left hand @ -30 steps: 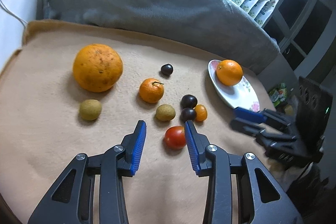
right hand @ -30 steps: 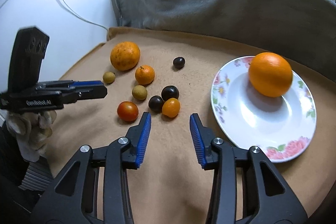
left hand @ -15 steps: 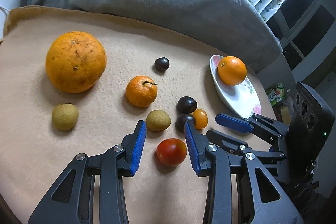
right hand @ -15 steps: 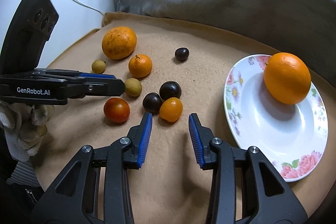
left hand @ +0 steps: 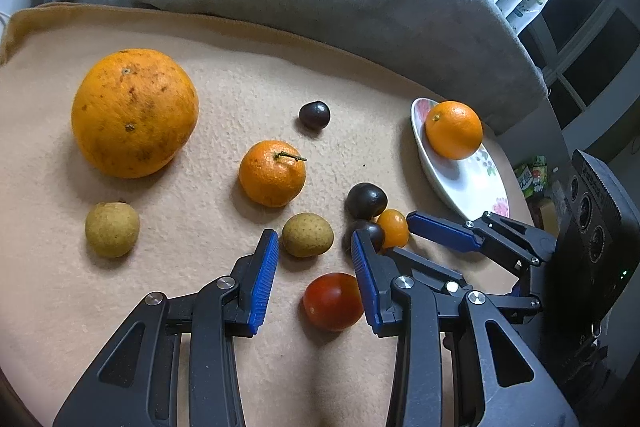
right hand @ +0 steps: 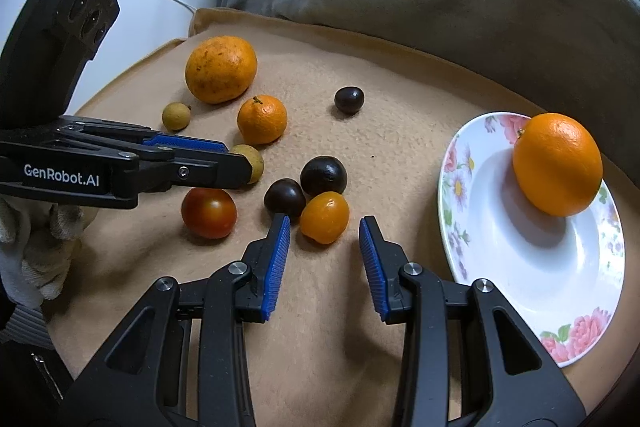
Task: Organize fruits
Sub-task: 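Grasp the small green-brown fruit with the left tool while the right tool grasps the kumquat, then carry the green-brown fruit with the left tool while the right tool carries the kumquat to the plate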
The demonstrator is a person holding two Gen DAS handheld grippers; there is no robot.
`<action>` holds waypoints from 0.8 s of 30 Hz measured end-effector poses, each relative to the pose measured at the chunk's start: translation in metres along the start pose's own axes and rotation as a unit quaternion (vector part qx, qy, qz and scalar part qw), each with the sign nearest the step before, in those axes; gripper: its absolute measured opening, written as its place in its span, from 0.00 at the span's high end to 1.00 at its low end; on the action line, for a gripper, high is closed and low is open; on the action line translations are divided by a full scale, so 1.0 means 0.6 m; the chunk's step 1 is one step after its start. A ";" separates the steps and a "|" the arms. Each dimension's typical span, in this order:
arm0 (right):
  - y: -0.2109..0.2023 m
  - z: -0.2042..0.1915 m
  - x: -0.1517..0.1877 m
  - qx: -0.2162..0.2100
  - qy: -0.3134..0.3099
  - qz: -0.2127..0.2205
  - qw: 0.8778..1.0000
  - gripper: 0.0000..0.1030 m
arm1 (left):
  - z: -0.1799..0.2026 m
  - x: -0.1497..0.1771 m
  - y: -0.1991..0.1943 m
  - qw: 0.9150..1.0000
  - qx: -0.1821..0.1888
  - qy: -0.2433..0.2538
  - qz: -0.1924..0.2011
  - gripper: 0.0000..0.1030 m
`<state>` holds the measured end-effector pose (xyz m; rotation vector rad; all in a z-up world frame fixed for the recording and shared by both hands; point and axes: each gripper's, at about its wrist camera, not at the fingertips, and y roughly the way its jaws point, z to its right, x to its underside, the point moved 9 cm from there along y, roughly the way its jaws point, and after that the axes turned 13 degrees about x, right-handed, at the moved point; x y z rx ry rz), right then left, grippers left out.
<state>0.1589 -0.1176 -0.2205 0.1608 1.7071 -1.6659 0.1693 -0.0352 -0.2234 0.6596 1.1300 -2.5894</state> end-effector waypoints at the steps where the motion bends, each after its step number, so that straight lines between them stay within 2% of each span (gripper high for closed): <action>1: 0.001 0.000 0.000 0.001 -0.002 0.000 1.000 0.64 | -0.001 0.000 0.002 1.000 0.000 0.000 -0.002 0.65; 4: 0.002 -0.002 -0.002 0.002 -0.005 -0.001 1.000 0.65 | -0.004 0.000 0.006 1.000 0.000 -0.002 -0.005 0.65; 7: 0.003 -0.002 -0.001 0.003 -0.007 -0.002 1.000 0.66 | -0.006 0.000 0.005 1.000 -0.003 -0.002 -0.005 0.71; 11: 0.005 -0.004 -0.001 0.004 -0.011 -0.002 1.000 0.67 | -0.010 -0.001 0.004 1.000 -0.005 -0.001 -0.004 0.74; 15: 0.008 -0.006 -0.001 0.007 -0.014 -0.003 1.000 0.73 | -0.010 -0.001 0.004 1.000 -0.007 0.001 -0.003 0.74; 24: 0.004 -0.007 -0.002 0.007 -0.008 0.005 1.000 0.75 | -0.009 0.000 0.000 1.000 -0.009 0.001 0.001 0.74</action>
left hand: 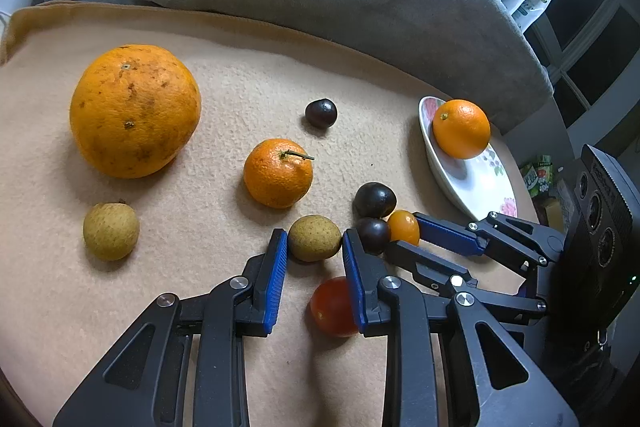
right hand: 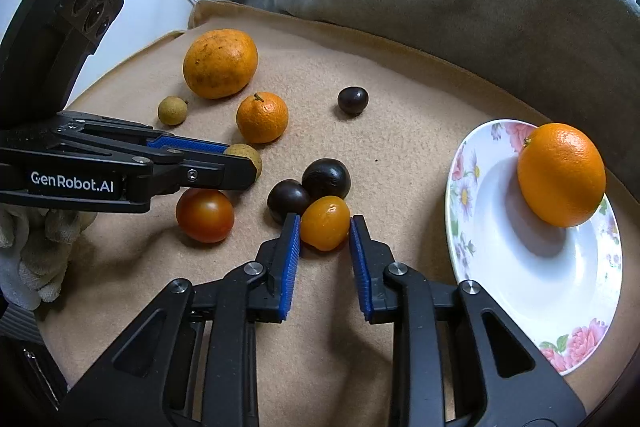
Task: Organize fruits
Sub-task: 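Carry the green-brown fruit with the left tool while the right tool carries the kumquat to the plate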
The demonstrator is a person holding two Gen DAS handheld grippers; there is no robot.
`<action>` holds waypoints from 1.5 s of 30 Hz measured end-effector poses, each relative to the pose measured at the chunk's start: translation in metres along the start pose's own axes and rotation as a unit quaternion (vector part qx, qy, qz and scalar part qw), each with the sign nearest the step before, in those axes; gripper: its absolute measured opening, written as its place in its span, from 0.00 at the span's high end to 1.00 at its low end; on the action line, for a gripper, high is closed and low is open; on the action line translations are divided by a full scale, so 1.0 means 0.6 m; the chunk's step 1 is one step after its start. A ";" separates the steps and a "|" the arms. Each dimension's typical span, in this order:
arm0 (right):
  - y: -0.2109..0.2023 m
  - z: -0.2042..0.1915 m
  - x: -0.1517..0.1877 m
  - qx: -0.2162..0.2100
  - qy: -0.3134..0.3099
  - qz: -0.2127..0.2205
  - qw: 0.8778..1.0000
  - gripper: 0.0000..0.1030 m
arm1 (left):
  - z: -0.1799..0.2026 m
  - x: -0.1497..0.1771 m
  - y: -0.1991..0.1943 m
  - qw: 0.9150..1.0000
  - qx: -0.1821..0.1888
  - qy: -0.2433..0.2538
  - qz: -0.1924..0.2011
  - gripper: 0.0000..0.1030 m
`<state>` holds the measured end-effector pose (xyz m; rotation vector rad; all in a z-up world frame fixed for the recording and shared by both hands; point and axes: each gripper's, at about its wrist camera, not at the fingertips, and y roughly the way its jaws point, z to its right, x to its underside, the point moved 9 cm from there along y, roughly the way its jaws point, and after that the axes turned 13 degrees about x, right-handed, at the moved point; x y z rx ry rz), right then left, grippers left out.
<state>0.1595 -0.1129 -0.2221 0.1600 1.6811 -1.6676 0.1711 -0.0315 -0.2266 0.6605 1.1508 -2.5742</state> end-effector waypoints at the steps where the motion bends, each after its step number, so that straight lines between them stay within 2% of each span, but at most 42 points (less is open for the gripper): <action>1: -0.003 0.001 -0.001 -0.001 0.003 0.003 1.000 0.75 | 0.001 0.000 -0.002 1.000 0.000 0.000 0.001 0.74; 15: -0.070 0.037 0.002 -0.022 0.053 0.032 0.998 0.75 | 0.032 -0.008 -0.023 1.000 0.006 0.011 0.021 0.74; 26: -0.126 0.130 0.030 0.011 0.103 0.047 0.994 0.75 | 0.090 -0.022 -0.004 0.999 0.023 0.037 0.025 0.74; 34: -0.123 0.195 0.056 0.029 0.132 0.034 0.990 0.75 | 0.142 -0.028 0.017 0.997 0.022 0.073 0.023 0.74; 45: -0.114 0.232 0.078 0.045 0.141 0.020 0.989 0.75 | 0.192 -0.042 0.058 0.993 0.014 0.112 0.017 0.74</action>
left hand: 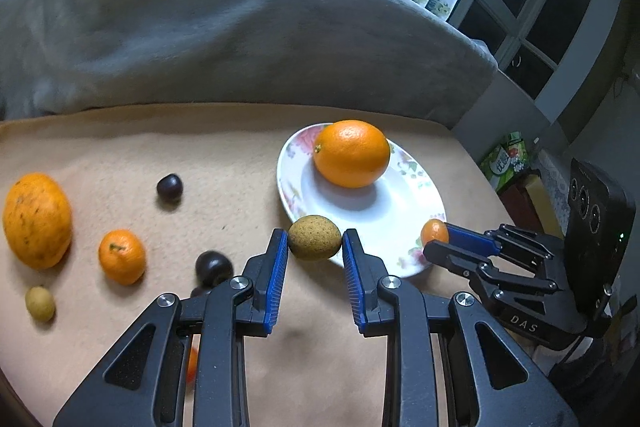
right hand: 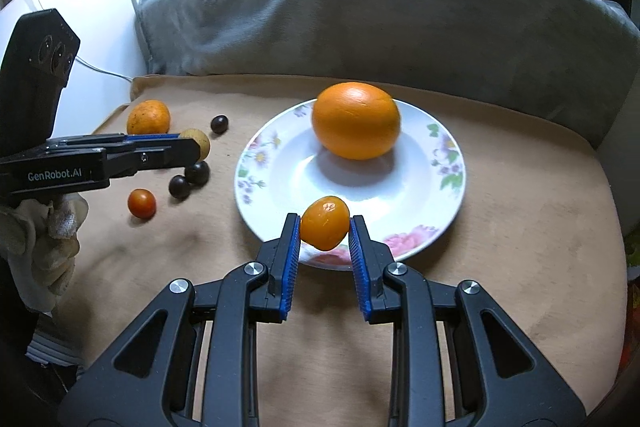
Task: Organize fruits
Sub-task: 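Carry the green-brown fruit with the left tool while the right tool carries the kumquat to the plate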
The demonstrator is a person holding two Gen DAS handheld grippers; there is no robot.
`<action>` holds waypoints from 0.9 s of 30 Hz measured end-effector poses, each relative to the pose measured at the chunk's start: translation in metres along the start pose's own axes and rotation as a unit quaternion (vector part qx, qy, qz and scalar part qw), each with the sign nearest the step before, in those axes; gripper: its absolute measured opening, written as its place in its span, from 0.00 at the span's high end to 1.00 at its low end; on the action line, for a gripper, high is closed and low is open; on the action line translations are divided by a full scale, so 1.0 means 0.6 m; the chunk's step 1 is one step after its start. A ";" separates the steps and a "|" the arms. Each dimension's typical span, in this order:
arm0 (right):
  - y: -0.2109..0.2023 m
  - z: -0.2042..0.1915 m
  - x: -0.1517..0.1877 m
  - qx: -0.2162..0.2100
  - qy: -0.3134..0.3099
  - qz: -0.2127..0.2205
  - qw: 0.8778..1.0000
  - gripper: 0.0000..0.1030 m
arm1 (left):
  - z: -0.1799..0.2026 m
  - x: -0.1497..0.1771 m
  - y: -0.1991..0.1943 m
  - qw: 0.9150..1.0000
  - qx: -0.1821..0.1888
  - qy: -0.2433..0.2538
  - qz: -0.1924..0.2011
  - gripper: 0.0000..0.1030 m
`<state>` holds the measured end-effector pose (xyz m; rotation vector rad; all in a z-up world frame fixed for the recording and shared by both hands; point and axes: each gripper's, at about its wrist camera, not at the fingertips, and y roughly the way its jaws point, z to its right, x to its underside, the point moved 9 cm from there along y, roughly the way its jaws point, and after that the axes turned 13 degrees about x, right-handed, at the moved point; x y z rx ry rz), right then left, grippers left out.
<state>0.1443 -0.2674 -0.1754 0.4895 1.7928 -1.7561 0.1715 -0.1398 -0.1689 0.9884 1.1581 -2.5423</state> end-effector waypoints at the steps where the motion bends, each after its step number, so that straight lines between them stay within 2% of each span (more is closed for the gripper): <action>1: 0.000 0.004 0.000 0.001 0.002 0.000 1.000 0.75 | 0.002 -0.001 0.002 1.000 0.000 0.001 0.000 0.74; 20: 0.005 0.018 -0.003 0.012 -0.001 0.002 1.000 0.75 | 0.018 -0.021 0.041 1.000 -0.008 0.014 -0.010 0.74; 22: 0.005 0.019 -0.003 0.011 0.000 0.003 1.000 0.70 | 0.019 -0.023 0.041 1.000 -0.009 0.015 -0.009 0.73; 24: 0.001 0.020 -0.005 0.014 0.002 0.010 1.000 0.46 | 0.021 -0.027 0.040 1.000 -0.009 0.017 -0.007 0.66; 27: -0.005 0.020 -0.007 0.016 -0.001 0.016 1.000 0.41 | 0.023 -0.029 0.039 1.000 -0.011 0.019 -0.003 0.63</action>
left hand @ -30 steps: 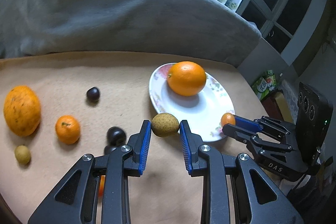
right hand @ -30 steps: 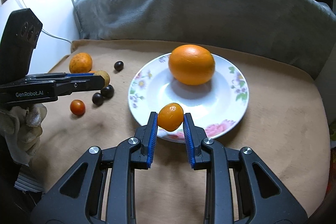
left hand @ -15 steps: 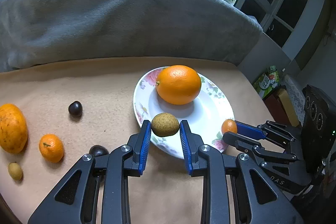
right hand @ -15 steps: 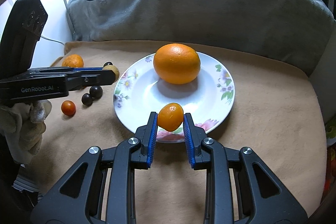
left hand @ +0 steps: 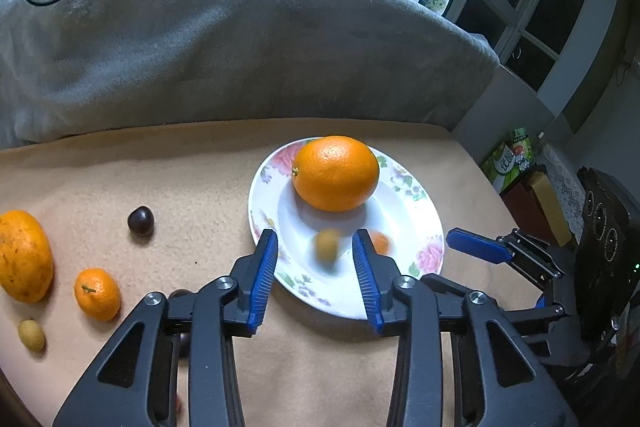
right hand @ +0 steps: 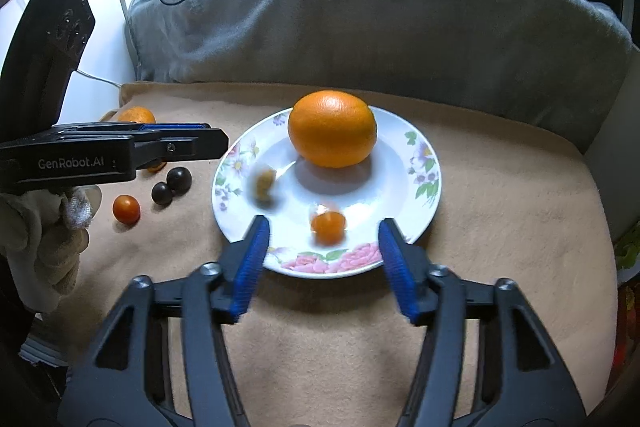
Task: Organize fruits
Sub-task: 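Carry the green-brown fruit with the left tool while the right tool carries the kumquat to the plate, then open both tools over the plate and withdraw them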
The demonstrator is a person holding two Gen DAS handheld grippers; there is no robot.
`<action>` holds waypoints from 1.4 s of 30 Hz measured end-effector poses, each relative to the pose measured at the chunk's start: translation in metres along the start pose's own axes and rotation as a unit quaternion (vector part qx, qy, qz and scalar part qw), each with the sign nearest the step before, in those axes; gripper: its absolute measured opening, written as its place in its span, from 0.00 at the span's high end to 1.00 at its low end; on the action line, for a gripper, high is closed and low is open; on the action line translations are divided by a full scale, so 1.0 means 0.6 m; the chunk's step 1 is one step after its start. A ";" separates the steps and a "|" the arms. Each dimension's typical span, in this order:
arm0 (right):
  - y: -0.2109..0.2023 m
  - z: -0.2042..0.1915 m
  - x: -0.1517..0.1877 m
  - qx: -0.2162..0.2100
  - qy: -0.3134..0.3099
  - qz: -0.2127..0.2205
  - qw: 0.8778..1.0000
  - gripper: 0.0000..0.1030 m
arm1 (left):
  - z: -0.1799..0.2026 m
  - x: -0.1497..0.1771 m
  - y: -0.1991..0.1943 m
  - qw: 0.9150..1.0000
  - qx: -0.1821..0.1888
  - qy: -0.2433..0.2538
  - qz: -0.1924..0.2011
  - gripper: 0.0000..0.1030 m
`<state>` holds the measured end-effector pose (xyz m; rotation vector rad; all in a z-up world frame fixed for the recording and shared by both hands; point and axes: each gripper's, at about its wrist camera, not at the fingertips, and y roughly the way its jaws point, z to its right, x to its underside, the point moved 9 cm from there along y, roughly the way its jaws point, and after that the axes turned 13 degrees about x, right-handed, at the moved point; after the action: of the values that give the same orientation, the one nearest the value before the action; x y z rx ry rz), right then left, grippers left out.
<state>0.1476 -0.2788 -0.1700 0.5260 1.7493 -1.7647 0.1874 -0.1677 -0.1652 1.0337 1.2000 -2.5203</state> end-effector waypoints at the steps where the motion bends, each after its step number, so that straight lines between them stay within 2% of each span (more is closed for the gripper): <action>1: -0.002 -0.001 0.000 0.001 -0.002 0.001 1.000 0.41 | 0.000 -0.001 0.000 1.000 0.000 0.000 0.000 0.59; 3: -0.003 -0.001 -0.001 0.003 -0.004 0.002 1.000 0.38 | 0.000 -0.002 -0.002 1.000 -0.002 0.000 0.003 0.47; 5: -0.005 -0.002 -0.001 0.004 -0.005 0.006 1.000 0.31 | 0.000 -0.003 -0.005 1.000 -0.003 -0.001 0.006 0.43; 7: -0.008 -0.004 -0.002 0.006 -0.004 0.010 1.000 0.24 | 0.000 -0.004 -0.007 1.000 -0.006 -0.002 0.007 0.31; 9: -0.011 -0.004 -0.004 0.008 -0.003 0.013 1.000 0.16 | 0.000 -0.005 -0.011 1.000 -0.013 0.000 0.010 0.29; 13: -0.015 -0.008 -0.008 0.008 -0.005 0.016 1.000 0.14 | 0.000 -0.005 -0.014 1.000 -0.027 0.004 0.008 0.26; 22: -0.023 -0.019 -0.013 -0.002 -0.002 0.017 1.000 0.14 | -0.008 -0.001 -0.040 0.999 -0.047 0.009 0.017 0.25; 31: -0.033 -0.040 -0.021 -0.018 0.000 0.021 1.000 0.13 | -0.030 0.003 -0.092 0.994 -0.094 0.029 0.037 0.25; 42: -0.044 -0.069 -0.043 -0.049 0.005 0.026 0.998 0.13 | -0.094 0.025 -0.182 0.987 -0.146 0.014 0.059 0.25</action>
<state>0.1441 -0.2353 -0.1356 0.5348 1.8032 -1.6349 0.1599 -0.0515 -0.1315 1.0331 1.4186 -2.1664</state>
